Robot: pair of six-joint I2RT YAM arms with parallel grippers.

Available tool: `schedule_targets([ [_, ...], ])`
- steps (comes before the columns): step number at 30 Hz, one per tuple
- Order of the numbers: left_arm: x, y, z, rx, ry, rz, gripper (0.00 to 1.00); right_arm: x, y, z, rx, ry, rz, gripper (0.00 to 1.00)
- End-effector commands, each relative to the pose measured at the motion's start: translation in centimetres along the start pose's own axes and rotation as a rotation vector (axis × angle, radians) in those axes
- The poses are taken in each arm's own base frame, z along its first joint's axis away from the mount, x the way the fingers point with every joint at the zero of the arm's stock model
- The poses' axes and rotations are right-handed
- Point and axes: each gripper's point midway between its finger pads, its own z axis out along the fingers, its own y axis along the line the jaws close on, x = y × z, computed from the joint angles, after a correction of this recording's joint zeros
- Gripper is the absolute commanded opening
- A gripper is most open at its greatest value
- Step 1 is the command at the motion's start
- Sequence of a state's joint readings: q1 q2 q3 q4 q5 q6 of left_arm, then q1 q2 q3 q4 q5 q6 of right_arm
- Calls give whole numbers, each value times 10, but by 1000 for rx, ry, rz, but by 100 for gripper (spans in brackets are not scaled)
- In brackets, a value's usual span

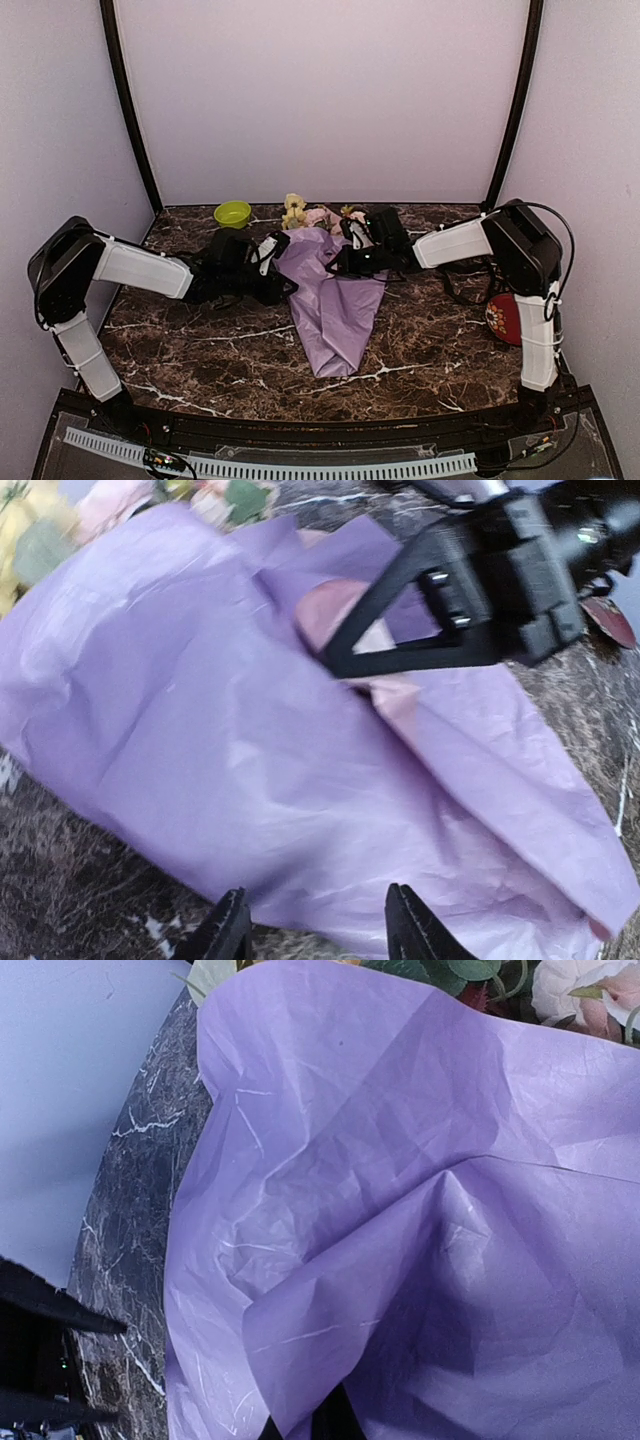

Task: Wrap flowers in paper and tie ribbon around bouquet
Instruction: Fold the two-thirds-folded wrapping paper at the center of the board.

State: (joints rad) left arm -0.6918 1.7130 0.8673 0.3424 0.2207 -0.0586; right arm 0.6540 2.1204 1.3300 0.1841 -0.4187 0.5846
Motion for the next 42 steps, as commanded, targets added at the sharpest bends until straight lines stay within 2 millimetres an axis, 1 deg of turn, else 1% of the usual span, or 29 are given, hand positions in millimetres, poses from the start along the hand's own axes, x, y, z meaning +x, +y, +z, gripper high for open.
schedule_targets([
  [1, 8, 30, 8, -71, 3, -157, 47, -17, 27, -12, 18, -49, -98, 0],
  [4, 17, 32, 24, -60, 56, -153, 47, -18, 41, -14, 7, -51, -127, 0],
  [7, 27, 29, 35, -32, 97, -165, 47, -21, 61, -16, -3, -61, -180, 0],
  [10, 35, 32, 39, -42, 110, -175, 47, -26, 87, -18, -46, -85, -220, 0],
  [12, 36, 31, 39, -38, 112, -178, 47, -28, 101, -18, -80, -94, -230, 0],
  [14, 36, 30, 39, -32, 112, -169, 47, -28, 110, -17, -102, -102, -226, 0],
  [16, 37, 31, 39, -32, 111, -159, 47, -26, 115, -13, -120, -107, -217, 0],
  [19, 35, 27, 39, -13, 106, -157, 47, -18, 113, 2, -143, -75, -182, 0],
  [23, 29, 20, 37, 34, 71, -131, 47, -1, 93, 29, -134, -28, -136, 0],
  [26, 18, 17, 28, 47, 22, -125, 47, 11, 80, 44, -118, 11, -118, 0],
  [30, 1, -6, 9, 159, -34, -75, 48, 22, 57, 55, -64, 32, -98, 0],
  [33, 0, -14, -4, 187, -24, -72, 49, 23, 53, 59, -53, 41, -86, 0],
  [34, 5, -15, -8, 185, -17, -80, 49, 22, 54, 59, -54, 40, -86, 0],
  [36, 5, -17, -20, 183, -21, -90, 49, 20, 53, 58, -46, 31, -85, 0],
  [38, 7, -20, -27, 190, -12, -107, 49, 17, 54, 57, -40, 21, -85, 0],
  [42, 5, -27, -31, 226, -11, -156, 50, 7, 67, 50, -66, 0, -99, 0],
])
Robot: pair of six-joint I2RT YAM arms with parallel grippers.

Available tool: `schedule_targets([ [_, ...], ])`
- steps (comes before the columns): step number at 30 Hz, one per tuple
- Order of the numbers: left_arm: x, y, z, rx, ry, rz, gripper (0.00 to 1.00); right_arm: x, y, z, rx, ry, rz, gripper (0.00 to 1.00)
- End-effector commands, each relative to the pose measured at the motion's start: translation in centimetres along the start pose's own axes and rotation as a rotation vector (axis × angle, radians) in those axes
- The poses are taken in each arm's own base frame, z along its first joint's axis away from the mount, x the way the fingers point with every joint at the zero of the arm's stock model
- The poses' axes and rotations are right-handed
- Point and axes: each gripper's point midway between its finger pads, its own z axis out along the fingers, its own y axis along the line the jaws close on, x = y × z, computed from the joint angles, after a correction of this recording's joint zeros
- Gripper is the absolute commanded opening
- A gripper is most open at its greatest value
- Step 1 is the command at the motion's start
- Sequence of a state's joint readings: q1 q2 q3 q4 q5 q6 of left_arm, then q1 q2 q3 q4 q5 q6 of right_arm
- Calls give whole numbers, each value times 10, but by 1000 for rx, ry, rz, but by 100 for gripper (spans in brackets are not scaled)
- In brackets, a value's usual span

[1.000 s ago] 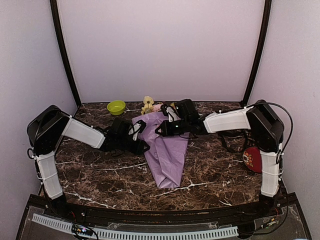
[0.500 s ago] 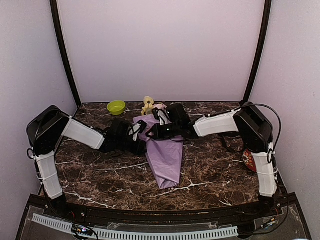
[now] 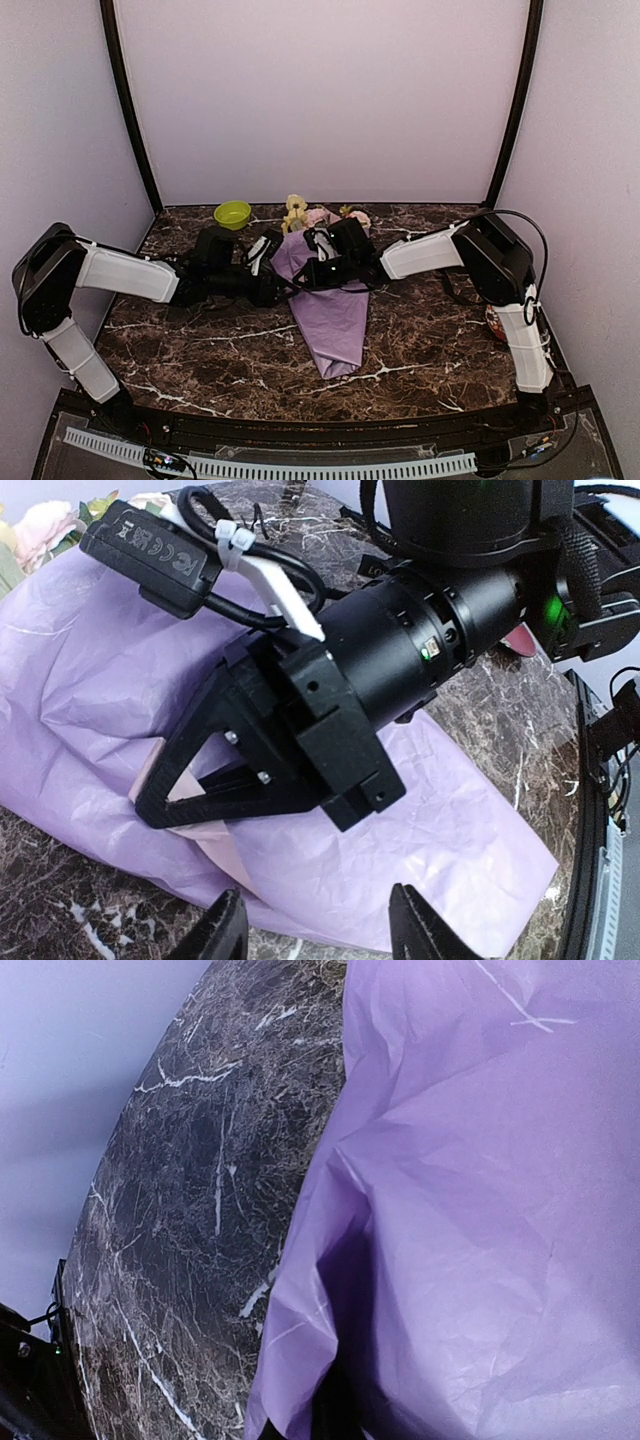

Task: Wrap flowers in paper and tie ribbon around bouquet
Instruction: Fold the two-thirds-folded wrapping paper at the center of the board.

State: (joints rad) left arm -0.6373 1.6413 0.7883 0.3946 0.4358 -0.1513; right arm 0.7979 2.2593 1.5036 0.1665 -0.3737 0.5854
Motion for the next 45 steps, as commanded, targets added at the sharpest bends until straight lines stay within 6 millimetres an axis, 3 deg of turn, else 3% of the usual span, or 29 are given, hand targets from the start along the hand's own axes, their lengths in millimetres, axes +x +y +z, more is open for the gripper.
schedule_targets([
  [1, 5, -11, -6, 47, 22, -65, 50, -24, 15, -10, -14, -60, -19, 0],
  [9, 14, 9, 13, -26, 89, -82, 56, -43, 39, -34, -38, -128, -46, 0],
  [14, 12, 11, 22, -11, 84, -77, 56, -42, 48, -35, -63, -119, -49, 0],
  [17, 8, 9, 23, 5, 65, -64, 49, -40, 50, -34, -70, -113, -54, 0],
  [21, 7, 11, 24, -4, 50, -71, 26, -34, 50, -29, -74, -77, -58, 0],
  [24, 5, 6, 25, 26, 44, -72, 26, -33, 51, -29, -69, -72, -64, 0],
  [29, 4, 8, 32, 31, 64, -69, 35, -37, 50, -27, -54, -78, -59, 0],
  [31, 4, 13, 32, 0, 65, -59, 33, -38, 51, -27, -56, -84, -61, 0],
  [34, 10, 26, 30, -78, 86, -61, 10, -36, 54, -25, -68, -67, -61, 0],
  [36, 13, 24, 27, -71, 91, -58, 1, -38, 55, -28, -65, -62, -75, 5],
  [42, 34, 27, 30, -70, 119, -118, 0, -38, 58, -44, -28, -48, -152, 41],
  [45, 42, 26, 33, -53, 123, -163, 0, -33, 58, -62, -1, -55, -189, 52],
])
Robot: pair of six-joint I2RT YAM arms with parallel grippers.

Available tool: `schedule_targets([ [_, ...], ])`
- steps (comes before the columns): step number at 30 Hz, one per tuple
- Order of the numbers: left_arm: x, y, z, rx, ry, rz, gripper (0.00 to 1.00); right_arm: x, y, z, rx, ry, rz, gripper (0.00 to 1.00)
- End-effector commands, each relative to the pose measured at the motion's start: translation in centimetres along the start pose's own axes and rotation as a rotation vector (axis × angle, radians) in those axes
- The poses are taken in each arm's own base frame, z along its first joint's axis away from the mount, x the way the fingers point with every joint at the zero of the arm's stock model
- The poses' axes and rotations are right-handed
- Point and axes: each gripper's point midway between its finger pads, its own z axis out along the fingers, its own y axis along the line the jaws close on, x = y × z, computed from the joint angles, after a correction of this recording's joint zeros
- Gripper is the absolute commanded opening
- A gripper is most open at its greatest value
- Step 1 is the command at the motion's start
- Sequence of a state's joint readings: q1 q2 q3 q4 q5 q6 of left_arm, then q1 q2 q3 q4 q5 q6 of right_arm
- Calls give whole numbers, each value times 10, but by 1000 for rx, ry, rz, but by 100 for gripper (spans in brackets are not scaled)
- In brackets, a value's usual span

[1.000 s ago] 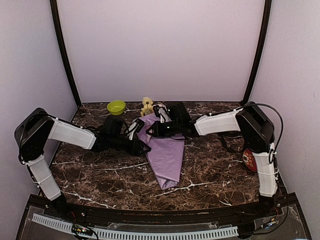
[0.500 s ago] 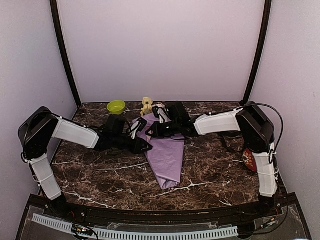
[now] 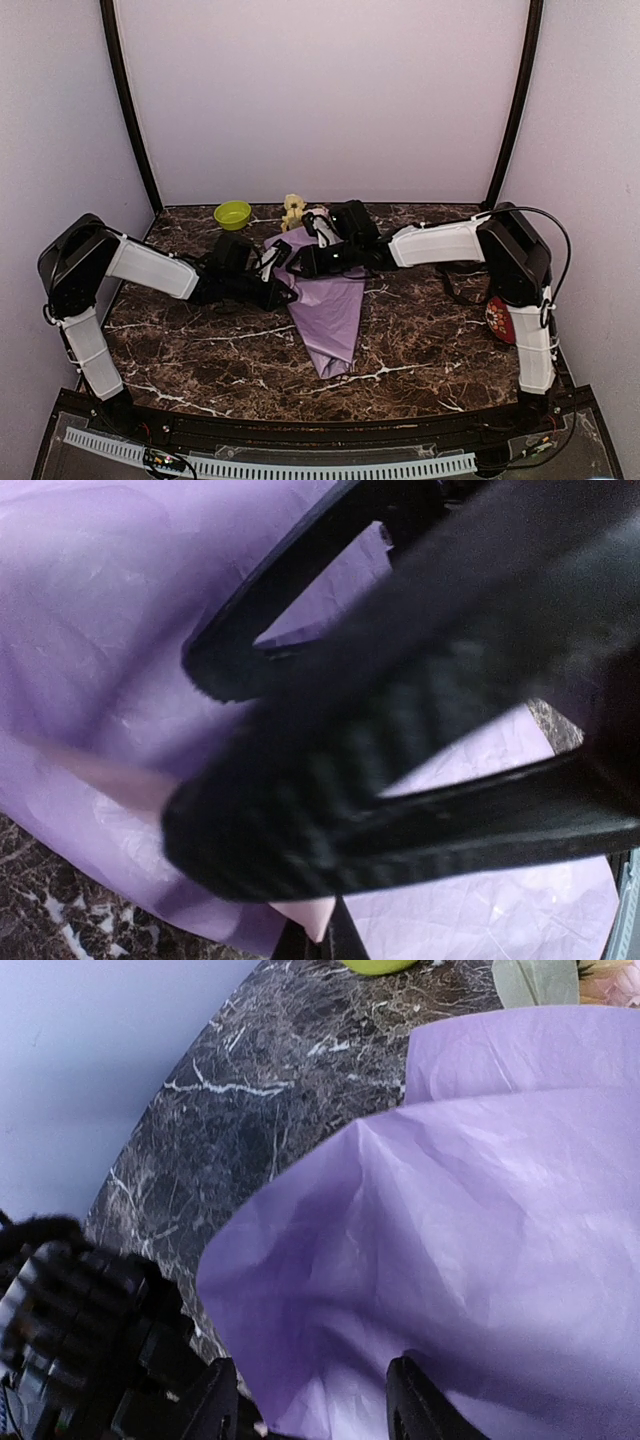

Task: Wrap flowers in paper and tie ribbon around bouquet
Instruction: Fold the two-thirds-folded wrapping paper at the center of the board, then press the fold line of the folded wrapping paper.

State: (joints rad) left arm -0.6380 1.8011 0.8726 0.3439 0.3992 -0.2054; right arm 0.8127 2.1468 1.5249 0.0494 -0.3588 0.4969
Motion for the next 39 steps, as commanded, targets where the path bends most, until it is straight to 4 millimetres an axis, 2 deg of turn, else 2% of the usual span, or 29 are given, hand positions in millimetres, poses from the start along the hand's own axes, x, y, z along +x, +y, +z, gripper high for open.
schedule_targets([
  [1, 17, 5, 5, 0, 19, -72, 0, -11, 20, -38, 11, -46, -92, 53],
  [5, 26, 10, 9, -3, 24, -127, 0, 25, 18, -50, -17, 8, -71, 53],
  [10, 34, 12, 11, 12, 32, -156, 0, 89, 11, -42, -31, 145, -49, 48],
  [12, 35, 13, 11, 18, 33, -165, 1, 126, -2, -40, -5, 229, -28, 46],
  [14, 35, 13, 11, 20, 32, -174, 5, 148, -17, -43, 51, 271, -15, 46],
  [15, 32, 24, 7, -5, 17, -196, 9, 156, -23, -45, 74, 282, -10, 46],
  [17, 31, 44, 0, -63, -6, -253, 17, 168, -36, -50, 122, 296, -9, 46],
  [19, 33, 66, -9, -127, -21, -314, 26, 171, -42, -50, 151, 300, -23, 46],
  [24, 41, 135, -43, -298, -41, -478, 29, 168, -47, -49, 193, 309, -62, 46],
  [26, 32, 149, -59, -324, -81, -501, 29, 170, -49, -50, 209, 311, -73, 46],
  [27, 24, 149, -65, -332, -93, -489, 29, 171, -50, -50, 215, 314, -77, 46],
  [28, 9, 143, -71, -328, -102, -448, 29, 172, -49, -50, 215, 320, -82, 46],
  [29, -6, 128, -73, -312, -107, -384, 29, 173, -48, -49, 217, 323, -87, 46],
  [31, -38, 85, -75, -308, -122, -182, 31, 175, -48, -48, 221, 325, -98, 46],
  [32, -47, 59, -69, -287, -116, -81, 32, 176, -48, -47, 223, 326, -102, 46],
  [34, -57, 12, -54, -170, -100, 49, 33, 176, -48, -45, 224, 328, -108, 46],
  [35, -57, 2, -49, -120, -90, 51, 33, 177, -48, -44, 228, 333, -111, 46],
  [36, -48, -18, -28, -22, -53, 41, 33, 176, -46, -44, 232, 339, -128, 46],
  [39, -33, -1, -2, -47, 4, 2, 32, 176, -39, -43, 230, 337, -164, 46],
])
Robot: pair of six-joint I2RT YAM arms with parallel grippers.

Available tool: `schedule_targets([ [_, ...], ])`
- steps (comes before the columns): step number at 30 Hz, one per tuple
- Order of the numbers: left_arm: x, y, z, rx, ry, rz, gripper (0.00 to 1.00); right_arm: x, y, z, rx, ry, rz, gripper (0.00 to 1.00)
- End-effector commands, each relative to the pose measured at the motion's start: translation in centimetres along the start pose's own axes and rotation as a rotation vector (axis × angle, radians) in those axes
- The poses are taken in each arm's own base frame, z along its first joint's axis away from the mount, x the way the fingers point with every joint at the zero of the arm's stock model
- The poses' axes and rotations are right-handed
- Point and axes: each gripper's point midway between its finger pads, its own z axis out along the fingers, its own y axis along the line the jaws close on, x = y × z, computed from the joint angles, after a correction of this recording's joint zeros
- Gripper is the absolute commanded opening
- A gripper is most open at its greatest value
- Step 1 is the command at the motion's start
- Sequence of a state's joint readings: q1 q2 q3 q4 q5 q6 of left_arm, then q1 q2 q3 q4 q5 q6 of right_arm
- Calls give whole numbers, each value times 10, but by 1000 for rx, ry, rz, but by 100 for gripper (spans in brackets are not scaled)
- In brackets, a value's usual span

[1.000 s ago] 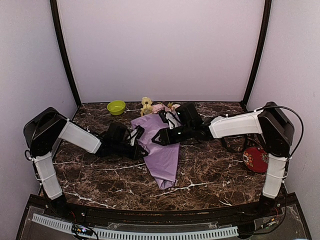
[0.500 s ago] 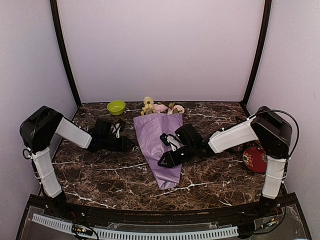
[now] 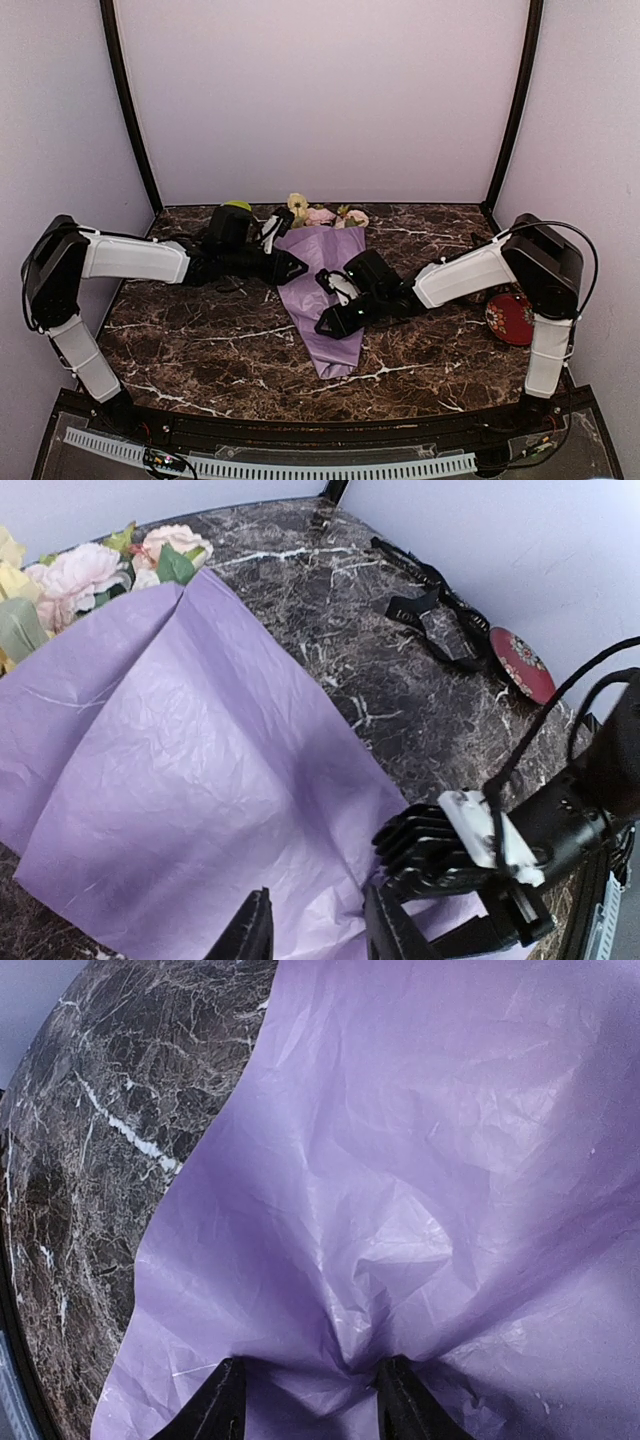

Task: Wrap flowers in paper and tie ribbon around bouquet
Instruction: Press the fold line of the folded wrapping paper.

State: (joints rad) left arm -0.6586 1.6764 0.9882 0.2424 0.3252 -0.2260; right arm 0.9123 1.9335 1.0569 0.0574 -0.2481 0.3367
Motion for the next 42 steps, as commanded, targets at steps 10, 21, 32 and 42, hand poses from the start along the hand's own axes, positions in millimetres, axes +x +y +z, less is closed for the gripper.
schedule_targets([
  [10, 125, 78, 67, -174, 373, -124, 29, 54, 12, 0, 166, 145, -212, 40],
  [21, 141, 87, 69, -182, 411, -118, 29, 163, 65, -44, 126, 430, -407, 12],
  [32, 148, 81, 69, -136, 419, -115, 28, 22, 82, -96, 63, 34, -341, 1],
  [42, 156, 78, 68, -118, 430, -140, 28, 91, 42, -36, 139, 346, -350, 0],
])
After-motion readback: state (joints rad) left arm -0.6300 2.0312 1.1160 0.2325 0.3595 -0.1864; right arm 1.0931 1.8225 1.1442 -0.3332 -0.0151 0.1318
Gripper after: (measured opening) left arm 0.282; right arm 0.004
